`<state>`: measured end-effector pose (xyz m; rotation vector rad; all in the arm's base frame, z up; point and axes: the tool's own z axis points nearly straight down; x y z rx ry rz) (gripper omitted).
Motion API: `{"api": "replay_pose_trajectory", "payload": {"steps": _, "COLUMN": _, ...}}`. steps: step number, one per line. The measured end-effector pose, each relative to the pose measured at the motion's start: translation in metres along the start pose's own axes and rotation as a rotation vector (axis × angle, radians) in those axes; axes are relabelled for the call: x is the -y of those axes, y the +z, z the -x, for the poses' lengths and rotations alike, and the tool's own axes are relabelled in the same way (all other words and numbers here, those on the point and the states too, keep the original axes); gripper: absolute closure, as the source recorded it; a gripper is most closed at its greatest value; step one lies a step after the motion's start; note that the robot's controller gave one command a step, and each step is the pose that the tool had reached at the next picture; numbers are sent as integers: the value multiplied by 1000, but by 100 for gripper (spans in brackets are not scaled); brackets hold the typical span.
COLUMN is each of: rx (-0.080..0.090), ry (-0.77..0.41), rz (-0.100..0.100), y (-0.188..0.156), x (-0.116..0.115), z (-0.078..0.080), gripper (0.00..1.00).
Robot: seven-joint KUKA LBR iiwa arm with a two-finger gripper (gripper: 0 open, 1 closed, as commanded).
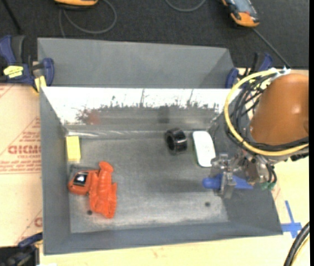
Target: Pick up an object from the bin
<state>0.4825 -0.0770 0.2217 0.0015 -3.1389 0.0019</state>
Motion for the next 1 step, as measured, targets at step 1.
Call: {"api": "replay_pose_trajectory", "payload": {"steps": 1, "rx": 3, "ry": 12, "rz": 0, "y": -76, "x": 1, "z": 10, "gripper": 100}}
